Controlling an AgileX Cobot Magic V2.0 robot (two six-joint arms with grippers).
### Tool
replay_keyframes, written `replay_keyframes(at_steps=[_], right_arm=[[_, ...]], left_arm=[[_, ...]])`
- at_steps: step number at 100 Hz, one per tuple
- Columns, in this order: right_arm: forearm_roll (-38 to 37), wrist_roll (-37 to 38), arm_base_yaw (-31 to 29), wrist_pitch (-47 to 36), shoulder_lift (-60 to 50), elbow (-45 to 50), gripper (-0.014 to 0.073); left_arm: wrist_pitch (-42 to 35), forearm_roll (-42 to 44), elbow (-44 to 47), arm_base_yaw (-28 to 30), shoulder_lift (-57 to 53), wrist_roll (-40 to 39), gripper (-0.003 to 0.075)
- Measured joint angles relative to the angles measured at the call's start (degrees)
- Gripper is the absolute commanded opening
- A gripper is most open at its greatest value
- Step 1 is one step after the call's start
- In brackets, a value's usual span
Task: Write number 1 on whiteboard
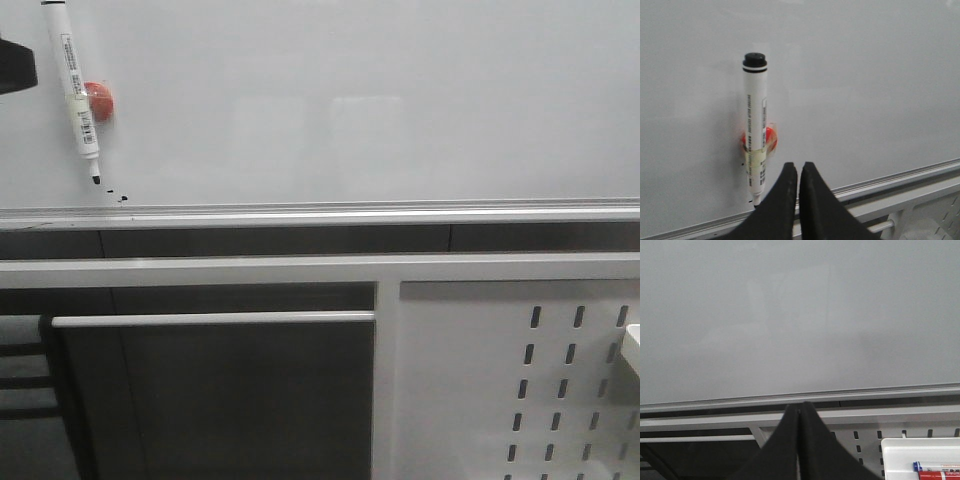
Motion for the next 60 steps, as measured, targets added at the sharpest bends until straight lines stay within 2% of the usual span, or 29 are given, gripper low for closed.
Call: replay_keyframes(at_steps=[27, 34, 51, 60], right_arm=[[-1.7, 0.0, 0.0, 0.0, 0.0, 0.0, -0.0069], [-2.2, -0.1, 0.0, 0.0, 0.0, 0.0, -0.0069], [-3.0, -0.1, 0.0, -0.4, 0.0, 0.0, -0.0069], [-3.2, -0.1, 0.0, -0.3, 0.0, 0.0, -0.0069]], left_arm=[[-7.3, 0.7, 0.0, -0.1, 8.6, 0.1, -0.0005], [-9.2, 0.9, 0.0, -0.1, 10.5, 0.1, 0.0049], [-12.2, 1.3, 0.0, -0.1, 14.0, 0.1, 0.0246], [-12.8, 1.3, 0.0, -0.1, 14.7, 0.1, 0.0311]])
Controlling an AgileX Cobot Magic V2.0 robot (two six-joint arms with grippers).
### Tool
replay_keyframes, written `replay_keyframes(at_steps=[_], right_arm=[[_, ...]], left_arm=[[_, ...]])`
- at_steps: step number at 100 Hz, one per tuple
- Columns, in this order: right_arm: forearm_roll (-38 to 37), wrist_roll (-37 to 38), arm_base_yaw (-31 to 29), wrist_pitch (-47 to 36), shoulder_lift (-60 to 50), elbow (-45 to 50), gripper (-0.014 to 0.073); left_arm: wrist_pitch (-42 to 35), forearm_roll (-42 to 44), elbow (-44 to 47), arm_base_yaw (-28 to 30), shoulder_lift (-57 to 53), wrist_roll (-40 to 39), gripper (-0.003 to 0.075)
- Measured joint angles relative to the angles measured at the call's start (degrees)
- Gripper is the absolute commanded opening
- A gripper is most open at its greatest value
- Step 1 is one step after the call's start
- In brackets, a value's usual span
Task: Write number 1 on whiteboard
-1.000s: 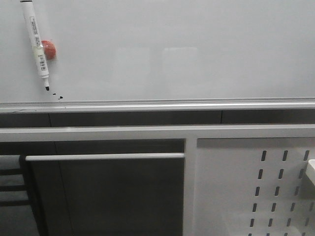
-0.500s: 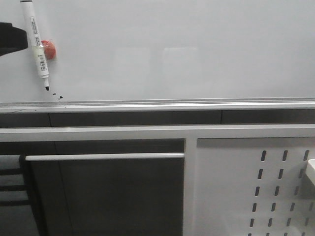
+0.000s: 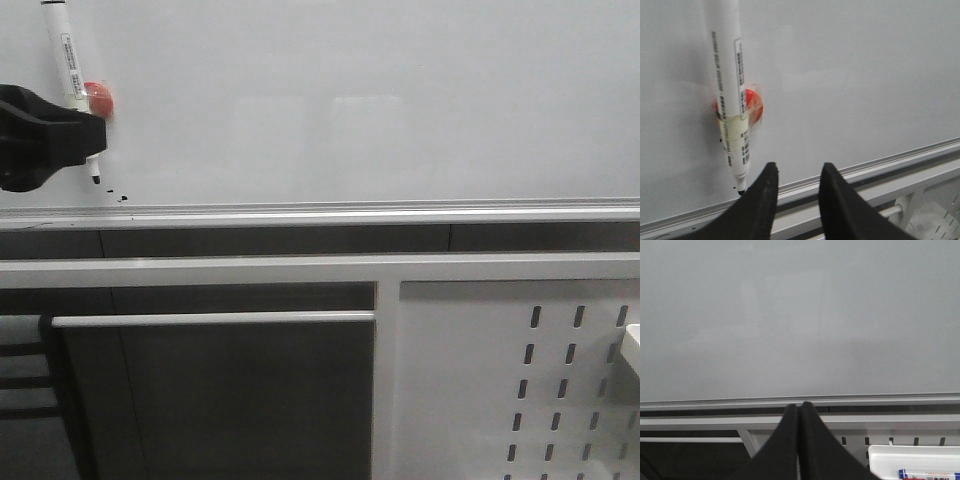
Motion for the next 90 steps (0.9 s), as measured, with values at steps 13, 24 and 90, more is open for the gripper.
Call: replay_keyframes(at_steps=[13, 24, 90], right_arm=[[0.0, 0.0, 0.0, 0.0, 0.0, 0.0, -0.0069], [0.0, 0.0, 0.0, 0.0, 0.0, 0.0, -0.0069], [0.0, 0.0, 0.0, -0.6, 0.0, 0.0, -0.0069]], left_arm=[[-0.7, -0.6, 0.0, 0.0, 0.0, 0.1, 0.0368], [-0.8, -1.8, 0.0, 0.0, 0.1, 1.7, 0.0375], [-17.1, -9.8, -0.3, 0.0, 14.6, 7.2, 0.0377]])
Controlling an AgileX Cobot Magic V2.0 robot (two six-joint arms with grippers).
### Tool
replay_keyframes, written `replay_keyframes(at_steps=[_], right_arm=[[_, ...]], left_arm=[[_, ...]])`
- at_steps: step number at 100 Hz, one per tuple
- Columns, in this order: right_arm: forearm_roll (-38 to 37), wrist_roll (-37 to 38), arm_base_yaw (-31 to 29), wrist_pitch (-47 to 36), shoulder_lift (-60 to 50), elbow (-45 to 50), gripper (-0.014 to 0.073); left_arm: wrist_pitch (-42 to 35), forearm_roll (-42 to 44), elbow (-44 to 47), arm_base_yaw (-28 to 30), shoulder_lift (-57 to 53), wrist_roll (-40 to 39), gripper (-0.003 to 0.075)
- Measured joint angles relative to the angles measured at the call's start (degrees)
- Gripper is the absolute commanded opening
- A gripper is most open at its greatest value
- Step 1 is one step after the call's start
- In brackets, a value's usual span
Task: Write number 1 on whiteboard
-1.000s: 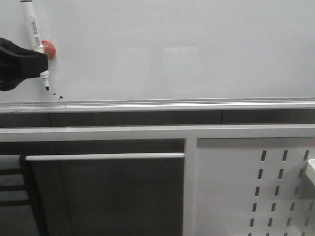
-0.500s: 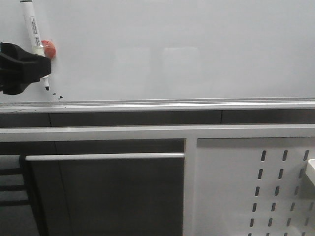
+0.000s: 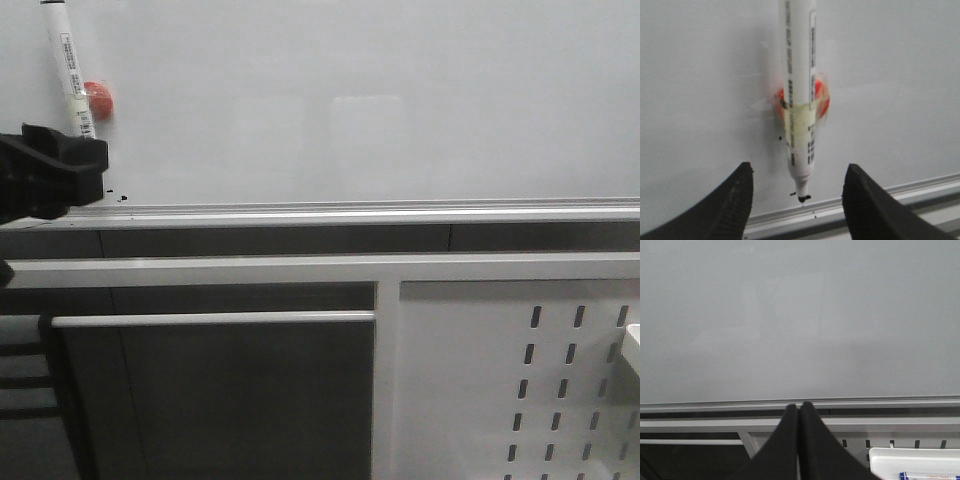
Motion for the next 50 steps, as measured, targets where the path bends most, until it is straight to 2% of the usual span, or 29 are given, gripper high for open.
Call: replay_keyframes(at_steps=[19, 50], right_arm=[[-0.3, 0.0, 0.0, -0.3, 0.0, 0.0, -0.0069], [-1.0, 0.0, 0.0, -0.3, 0.0, 0.0, -0.0069]], left_arm=[[0.0, 0.0, -0.1, 0.0, 3.9, 0.0, 0.0376], [-0.1, 0.2, -1.5, 0.0, 4.2, 0.0, 0.0376]])
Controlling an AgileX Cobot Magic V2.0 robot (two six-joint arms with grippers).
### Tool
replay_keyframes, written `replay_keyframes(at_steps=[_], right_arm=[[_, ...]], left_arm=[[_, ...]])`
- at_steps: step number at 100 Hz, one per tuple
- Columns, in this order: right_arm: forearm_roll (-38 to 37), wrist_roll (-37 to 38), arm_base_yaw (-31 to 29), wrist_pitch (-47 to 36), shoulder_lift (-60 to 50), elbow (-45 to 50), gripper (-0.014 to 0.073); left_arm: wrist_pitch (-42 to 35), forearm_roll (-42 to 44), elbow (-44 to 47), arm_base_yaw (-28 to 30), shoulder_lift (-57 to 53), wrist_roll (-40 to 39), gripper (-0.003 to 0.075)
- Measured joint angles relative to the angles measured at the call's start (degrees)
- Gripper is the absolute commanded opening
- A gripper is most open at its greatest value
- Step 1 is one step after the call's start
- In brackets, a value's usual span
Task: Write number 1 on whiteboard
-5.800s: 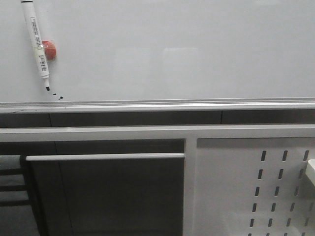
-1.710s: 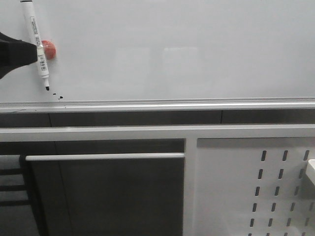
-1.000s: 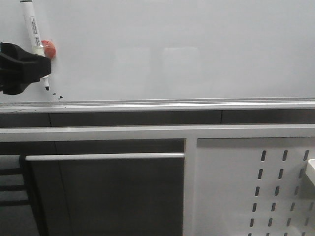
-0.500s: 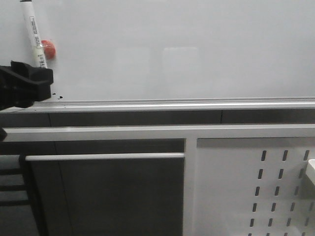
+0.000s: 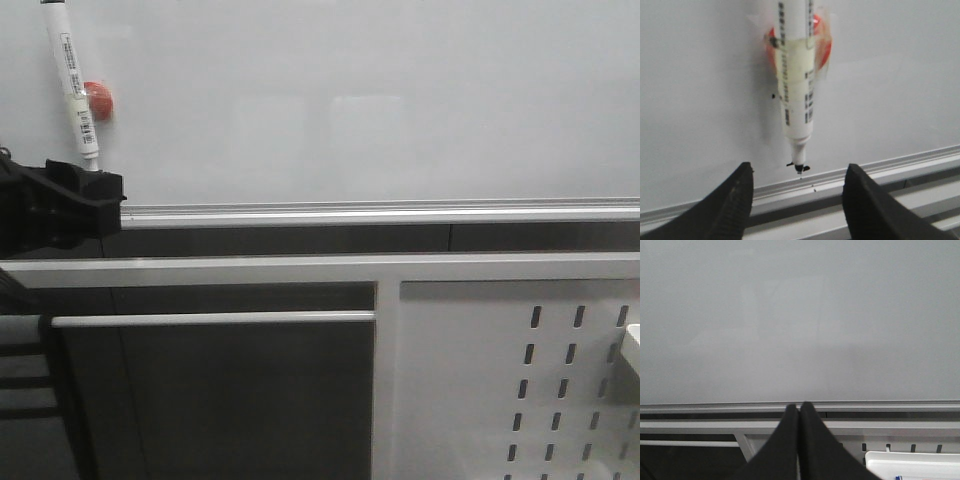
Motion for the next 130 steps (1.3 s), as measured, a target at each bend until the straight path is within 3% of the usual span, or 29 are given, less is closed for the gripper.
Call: replay_keyframes(at_steps=[52, 70, 84, 122, 130], right_arm=[[-0.2, 0.0, 0.0, 0.0, 0.0, 0.0, -0.0069], [-0.2, 0.0, 0.0, 0.0, 0.0, 0.0, -0.0069], [-0.3, 0.0, 0.0, 0.0, 0.0, 0.0, -0.0069], [-0.5, 0.0, 0.0, 0.0, 0.0, 0.0, -0.0069], [-0.5, 0.0, 0.0, 0.0, 0.0, 0.0, -0.0069]], left_arm=[[0.0, -0.4, -3.9, 0.0, 0.0, 0.0, 0.0374], [0.1, -1.1, -4.1, -0.1, 0.0, -0.1, 0.0335], [0.1, -1.4, -4.2, -0.1, 0.0, -0.1, 0.0270], [0.0, -1.7, -4.6, -0.1, 0.0, -0.1, -0.0023], [0.0, -1.7, -4.6, -0.1, 0.0, -0.1, -0.0021]])
